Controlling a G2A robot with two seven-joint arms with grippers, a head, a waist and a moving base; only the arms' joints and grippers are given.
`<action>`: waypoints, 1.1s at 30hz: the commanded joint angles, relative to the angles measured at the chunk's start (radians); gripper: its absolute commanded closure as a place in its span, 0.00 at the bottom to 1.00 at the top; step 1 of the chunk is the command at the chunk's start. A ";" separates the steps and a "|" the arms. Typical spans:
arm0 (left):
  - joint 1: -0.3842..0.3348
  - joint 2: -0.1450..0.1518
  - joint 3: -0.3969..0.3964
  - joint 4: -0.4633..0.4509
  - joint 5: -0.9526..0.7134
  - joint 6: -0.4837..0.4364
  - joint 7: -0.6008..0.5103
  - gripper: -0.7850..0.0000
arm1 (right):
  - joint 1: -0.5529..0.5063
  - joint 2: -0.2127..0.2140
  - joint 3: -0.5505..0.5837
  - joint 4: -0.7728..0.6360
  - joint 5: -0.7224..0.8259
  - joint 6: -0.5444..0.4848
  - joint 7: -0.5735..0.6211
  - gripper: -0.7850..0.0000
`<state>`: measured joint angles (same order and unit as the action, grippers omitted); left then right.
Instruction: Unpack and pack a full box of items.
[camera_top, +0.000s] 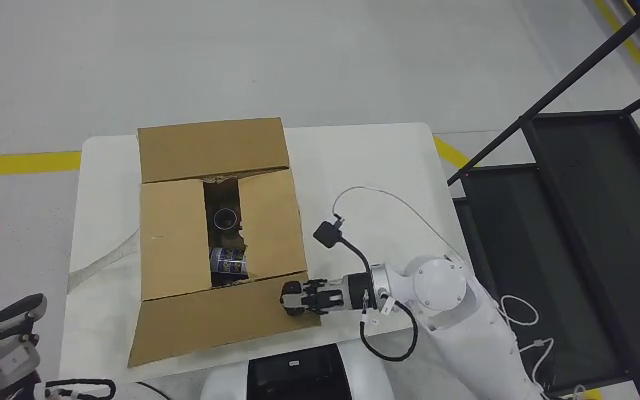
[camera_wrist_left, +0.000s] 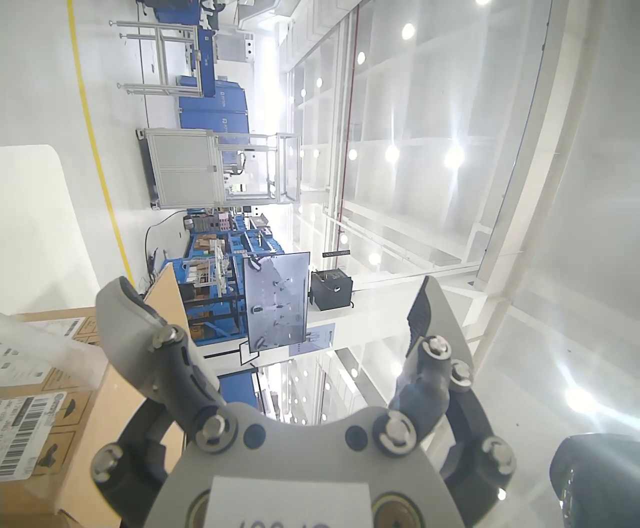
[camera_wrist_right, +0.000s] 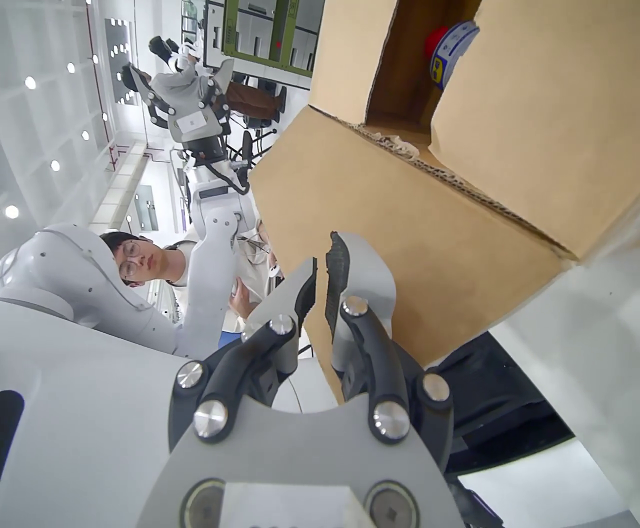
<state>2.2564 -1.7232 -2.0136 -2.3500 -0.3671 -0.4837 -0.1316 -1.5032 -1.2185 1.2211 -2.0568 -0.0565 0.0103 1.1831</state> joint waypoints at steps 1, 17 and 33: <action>0.000 0.000 0.000 0.000 0.000 0.000 0.000 0.00 | -0.001 0.003 -0.011 -0.002 -0.014 -0.007 0.003 1.00; 0.000 0.000 0.000 0.000 0.000 0.000 0.000 0.00 | -0.020 0.024 -0.114 0.004 -0.256 -0.090 -0.082 1.00; 0.000 0.000 0.000 0.000 0.000 0.000 0.000 0.00 | 0.044 0.024 -0.215 0.098 -0.404 0.000 -0.184 1.00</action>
<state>2.2564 -1.7232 -2.0136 -2.3500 -0.3672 -0.4837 -0.1316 -1.4616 -1.1945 1.0100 -1.9617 -0.4576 0.0058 1.0027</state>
